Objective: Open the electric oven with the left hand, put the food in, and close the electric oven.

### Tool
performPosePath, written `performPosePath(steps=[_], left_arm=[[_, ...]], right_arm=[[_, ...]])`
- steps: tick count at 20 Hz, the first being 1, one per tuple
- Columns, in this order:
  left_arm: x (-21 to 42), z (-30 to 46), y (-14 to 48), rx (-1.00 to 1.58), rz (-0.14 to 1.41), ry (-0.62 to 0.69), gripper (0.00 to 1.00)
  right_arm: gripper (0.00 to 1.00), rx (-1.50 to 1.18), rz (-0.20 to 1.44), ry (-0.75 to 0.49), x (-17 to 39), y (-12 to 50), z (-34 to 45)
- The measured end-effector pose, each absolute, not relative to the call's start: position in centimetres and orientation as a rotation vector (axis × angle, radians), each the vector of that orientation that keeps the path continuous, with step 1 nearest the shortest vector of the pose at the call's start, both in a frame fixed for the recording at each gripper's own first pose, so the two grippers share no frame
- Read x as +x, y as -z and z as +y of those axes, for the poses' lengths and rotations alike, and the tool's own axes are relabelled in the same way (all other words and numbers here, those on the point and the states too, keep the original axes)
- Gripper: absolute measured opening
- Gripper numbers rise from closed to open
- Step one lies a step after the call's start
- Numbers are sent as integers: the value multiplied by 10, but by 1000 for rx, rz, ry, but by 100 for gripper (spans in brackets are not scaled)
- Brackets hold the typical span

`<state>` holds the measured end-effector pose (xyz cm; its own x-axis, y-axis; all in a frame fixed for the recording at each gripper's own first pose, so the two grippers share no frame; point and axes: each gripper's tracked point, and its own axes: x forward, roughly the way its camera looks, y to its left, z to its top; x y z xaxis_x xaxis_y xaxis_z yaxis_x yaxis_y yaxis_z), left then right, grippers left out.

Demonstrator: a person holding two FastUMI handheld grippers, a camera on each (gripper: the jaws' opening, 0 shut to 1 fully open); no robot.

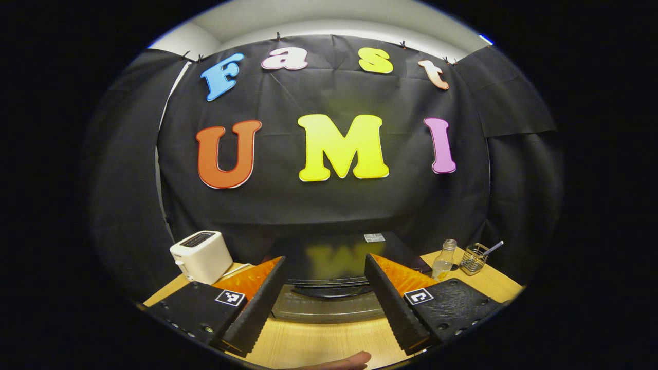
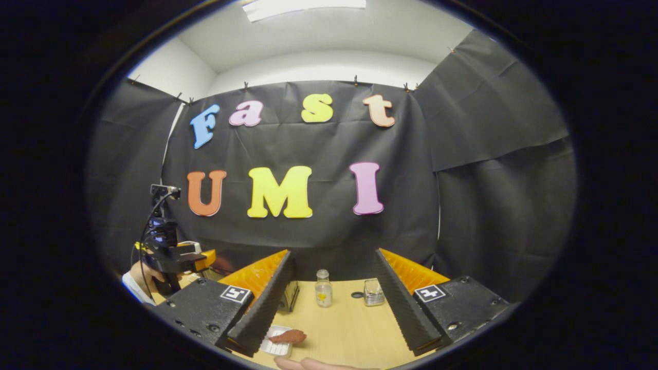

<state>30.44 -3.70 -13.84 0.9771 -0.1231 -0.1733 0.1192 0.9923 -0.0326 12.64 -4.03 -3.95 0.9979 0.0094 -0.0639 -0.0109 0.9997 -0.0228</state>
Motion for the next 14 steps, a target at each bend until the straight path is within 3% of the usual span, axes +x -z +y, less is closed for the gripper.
performPosePath(steps=[7, 9, 10, 14], left_arm=[[346, -57, 203, -27, 336, 143, 96], [351, -58, 224, -20, 391, 146, 96], [348, -58, 210, -5, 347, 143, 96], [347, -56, 223, -27, 394, 161, 97]], right_arm=[[100, -39, 79, 23, 128, 47, -67], [96, -51, 79, 35, 127, 46, -72], [100, -54, 75, 38, 126, 45, -73], [96, -48, 62, 38, 123, 43, -73]])
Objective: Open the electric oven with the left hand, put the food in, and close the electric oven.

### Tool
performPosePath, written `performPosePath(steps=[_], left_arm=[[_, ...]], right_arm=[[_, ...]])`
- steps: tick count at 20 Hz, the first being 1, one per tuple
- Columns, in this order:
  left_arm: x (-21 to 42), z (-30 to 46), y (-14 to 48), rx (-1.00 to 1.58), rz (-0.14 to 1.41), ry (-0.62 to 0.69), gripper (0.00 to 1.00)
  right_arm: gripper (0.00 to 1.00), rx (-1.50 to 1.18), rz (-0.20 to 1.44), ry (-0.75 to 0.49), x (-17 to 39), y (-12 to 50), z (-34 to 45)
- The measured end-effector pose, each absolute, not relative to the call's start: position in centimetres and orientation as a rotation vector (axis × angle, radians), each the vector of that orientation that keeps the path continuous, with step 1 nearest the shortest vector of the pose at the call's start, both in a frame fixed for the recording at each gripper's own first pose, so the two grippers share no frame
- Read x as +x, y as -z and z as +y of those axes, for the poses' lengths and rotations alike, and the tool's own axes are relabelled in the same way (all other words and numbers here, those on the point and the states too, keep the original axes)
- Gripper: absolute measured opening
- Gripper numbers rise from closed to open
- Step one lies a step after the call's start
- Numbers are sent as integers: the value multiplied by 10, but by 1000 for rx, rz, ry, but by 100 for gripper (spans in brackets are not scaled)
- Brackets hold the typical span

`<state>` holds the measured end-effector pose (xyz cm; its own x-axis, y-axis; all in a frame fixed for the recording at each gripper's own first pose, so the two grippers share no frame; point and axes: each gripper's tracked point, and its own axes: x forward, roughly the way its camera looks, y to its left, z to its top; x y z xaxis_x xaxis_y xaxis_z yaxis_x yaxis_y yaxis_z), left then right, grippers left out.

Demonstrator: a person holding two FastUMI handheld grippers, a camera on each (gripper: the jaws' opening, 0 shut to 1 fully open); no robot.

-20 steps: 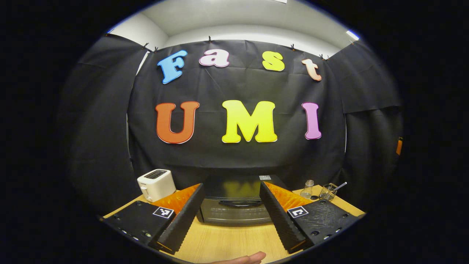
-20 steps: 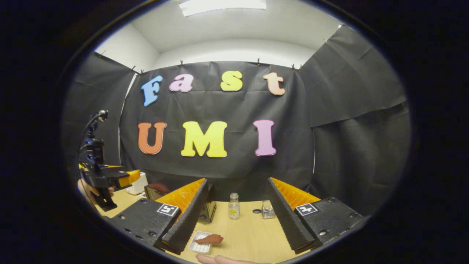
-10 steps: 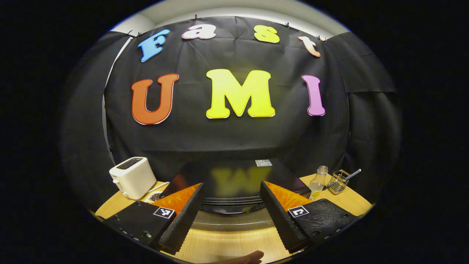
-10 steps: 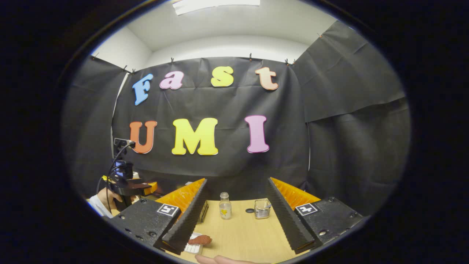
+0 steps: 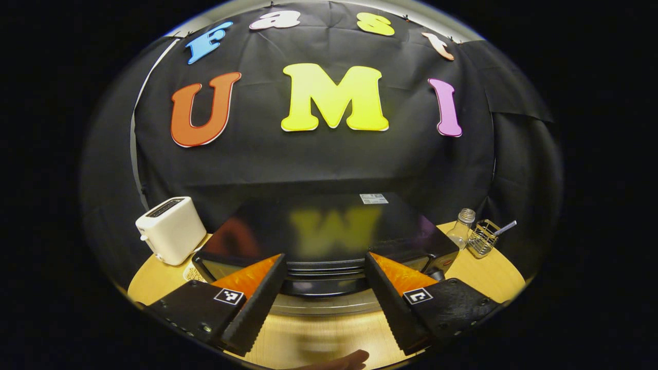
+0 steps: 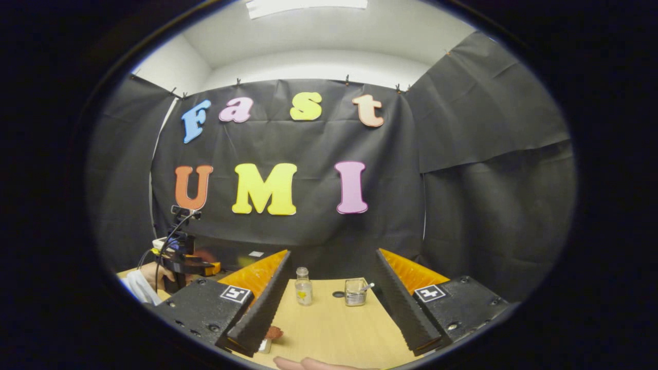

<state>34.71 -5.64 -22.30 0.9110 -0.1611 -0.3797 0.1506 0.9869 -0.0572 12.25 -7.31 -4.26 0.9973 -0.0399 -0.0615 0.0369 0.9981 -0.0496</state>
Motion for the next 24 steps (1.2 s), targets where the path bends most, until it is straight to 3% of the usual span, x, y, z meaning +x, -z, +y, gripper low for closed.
performPosePath(steps=[9, 11, 12, 17, 18, 19, 24], left_arm=[[293, -52, 231, -3, 376, 168, 97], [278, -51, 238, -4, 388, 166, 97], [271, -50, 241, -7, 391, 164, 97], [241, -49, 260, -5, 383, 151, 97], [236, -48, 264, -8, 385, 151, 97], [232, -48, 269, -13, 391, 149, 97], [206, -48, 297, -10, 412, 150, 97]], right_arm=[[100, -30, 93, 23, 128, 60, -63], [96, -14, 105, 10, 129, 63, -59], [100, -12, 106, 9, 130, 63, -59], [96, -42, 90, 26, 131, 66, -59], [100, -44, 95, 23, 131, 69, -58], [96, -45, 102, 20, 132, 72, -56], [100, -51, 132, 14, 133, 86, -56]])
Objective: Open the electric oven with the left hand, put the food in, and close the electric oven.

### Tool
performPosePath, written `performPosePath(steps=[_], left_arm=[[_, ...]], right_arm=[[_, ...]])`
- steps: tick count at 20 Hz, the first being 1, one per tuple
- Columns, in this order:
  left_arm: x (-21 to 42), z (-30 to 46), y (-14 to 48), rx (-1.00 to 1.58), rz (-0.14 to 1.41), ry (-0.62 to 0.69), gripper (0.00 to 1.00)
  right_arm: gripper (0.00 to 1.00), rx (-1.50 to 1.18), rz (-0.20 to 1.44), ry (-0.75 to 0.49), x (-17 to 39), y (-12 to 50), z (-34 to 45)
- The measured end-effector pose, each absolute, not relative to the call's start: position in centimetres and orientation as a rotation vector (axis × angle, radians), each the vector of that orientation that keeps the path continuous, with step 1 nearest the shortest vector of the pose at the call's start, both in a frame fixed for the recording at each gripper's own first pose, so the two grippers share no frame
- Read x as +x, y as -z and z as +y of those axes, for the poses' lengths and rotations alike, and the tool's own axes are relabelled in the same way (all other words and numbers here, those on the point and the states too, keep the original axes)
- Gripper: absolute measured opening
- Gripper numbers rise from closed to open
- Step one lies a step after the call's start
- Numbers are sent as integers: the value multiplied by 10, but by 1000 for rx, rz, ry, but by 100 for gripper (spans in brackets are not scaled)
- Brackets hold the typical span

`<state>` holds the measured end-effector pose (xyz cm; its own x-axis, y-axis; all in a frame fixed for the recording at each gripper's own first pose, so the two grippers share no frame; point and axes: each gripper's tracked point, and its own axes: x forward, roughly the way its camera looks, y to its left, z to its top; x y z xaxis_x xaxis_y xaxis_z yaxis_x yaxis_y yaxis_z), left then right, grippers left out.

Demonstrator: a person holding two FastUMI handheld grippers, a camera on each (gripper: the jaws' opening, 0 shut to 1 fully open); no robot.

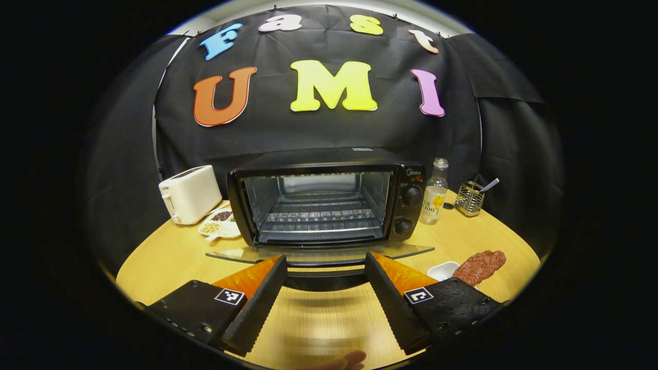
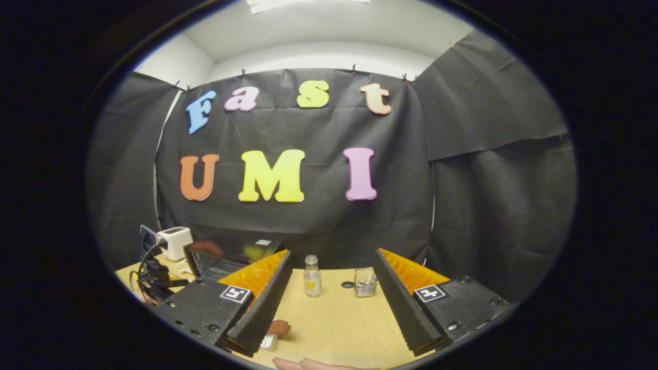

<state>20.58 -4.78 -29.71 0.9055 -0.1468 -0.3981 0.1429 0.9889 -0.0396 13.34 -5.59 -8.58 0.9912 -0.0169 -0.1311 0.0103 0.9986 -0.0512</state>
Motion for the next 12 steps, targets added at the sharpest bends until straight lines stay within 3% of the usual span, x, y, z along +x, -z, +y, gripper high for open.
performPosePath(steps=[7, 8, 11, 12], left_arm=[[181, -48, 341, 5, 475, 155, 97], [178, -49, 350, 17, 488, 158, 97], [168, -49, 387, 50, 569, 168, 96], [170, -49, 381, 58, 529, 169, 97]], right_arm=[[100, -44, 163, 8, 140, 102, -52], [96, -46, 170, 5, 142, 105, -51], [100, -44, 193, -9, 145, 116, -44], [100, -45, 204, -14, 145, 121, -41]])
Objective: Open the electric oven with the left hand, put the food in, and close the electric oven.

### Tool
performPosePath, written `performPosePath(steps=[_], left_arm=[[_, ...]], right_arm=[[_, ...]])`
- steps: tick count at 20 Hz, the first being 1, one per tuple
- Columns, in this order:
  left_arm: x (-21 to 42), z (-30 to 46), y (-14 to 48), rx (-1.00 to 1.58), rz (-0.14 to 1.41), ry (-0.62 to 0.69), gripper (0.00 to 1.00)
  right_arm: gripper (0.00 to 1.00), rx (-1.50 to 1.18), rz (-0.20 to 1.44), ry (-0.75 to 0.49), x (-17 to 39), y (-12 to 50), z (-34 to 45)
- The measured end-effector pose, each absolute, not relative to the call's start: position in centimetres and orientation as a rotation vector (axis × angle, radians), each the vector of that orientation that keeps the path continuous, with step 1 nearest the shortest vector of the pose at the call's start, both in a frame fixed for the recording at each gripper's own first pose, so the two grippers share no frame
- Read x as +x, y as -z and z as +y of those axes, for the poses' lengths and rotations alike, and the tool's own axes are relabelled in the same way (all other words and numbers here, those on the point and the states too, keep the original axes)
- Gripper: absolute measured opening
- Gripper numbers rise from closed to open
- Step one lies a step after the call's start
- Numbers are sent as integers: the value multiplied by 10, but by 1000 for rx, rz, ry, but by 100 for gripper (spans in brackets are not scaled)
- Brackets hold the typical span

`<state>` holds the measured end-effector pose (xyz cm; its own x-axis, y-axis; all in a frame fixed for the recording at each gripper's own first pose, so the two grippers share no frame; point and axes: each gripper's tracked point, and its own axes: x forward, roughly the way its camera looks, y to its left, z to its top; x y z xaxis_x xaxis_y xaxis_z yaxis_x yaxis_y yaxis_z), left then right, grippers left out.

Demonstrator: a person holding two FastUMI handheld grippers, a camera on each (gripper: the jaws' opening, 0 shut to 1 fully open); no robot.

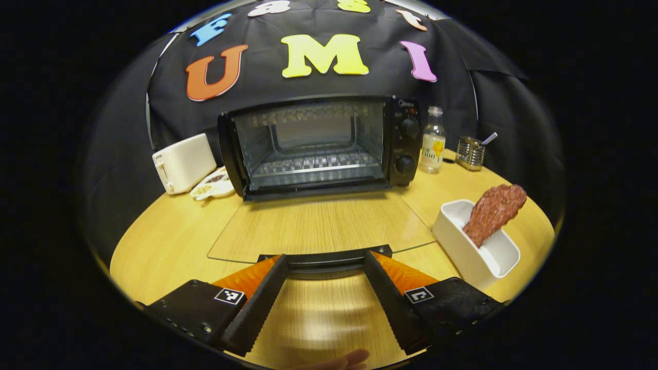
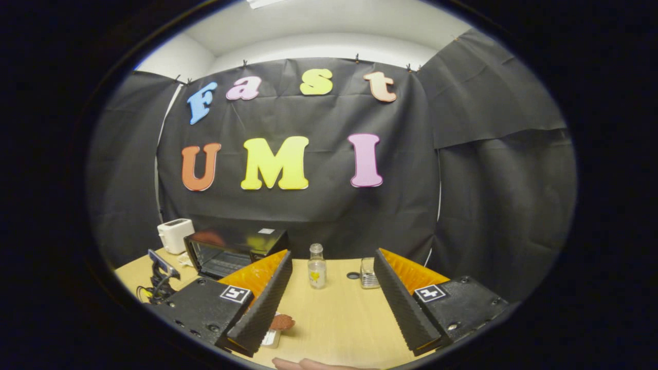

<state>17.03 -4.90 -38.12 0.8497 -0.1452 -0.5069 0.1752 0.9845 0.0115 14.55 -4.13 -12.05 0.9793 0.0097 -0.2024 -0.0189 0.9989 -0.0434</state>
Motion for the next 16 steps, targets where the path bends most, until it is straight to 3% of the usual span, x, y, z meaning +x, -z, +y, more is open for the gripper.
performPosePath(steps=[6, 7, 8, 16], left_arm=[[170, -48, 379, 55, 518, 166, 96], [165, -47, 379, 53, 530, 166, 97], [161, -46, 375, 53, 529, 162, 96], [131, -28, 285, -21, 331, 119, 96]], right_arm=[[100, -45, 253, -27, 152, 142, -38], [96, -47, 271, -29, 155, 147, -37], [100, -47, 295, -40, 157, 156, -36], [100, -37, 553, -101, 183, 246, -29]])
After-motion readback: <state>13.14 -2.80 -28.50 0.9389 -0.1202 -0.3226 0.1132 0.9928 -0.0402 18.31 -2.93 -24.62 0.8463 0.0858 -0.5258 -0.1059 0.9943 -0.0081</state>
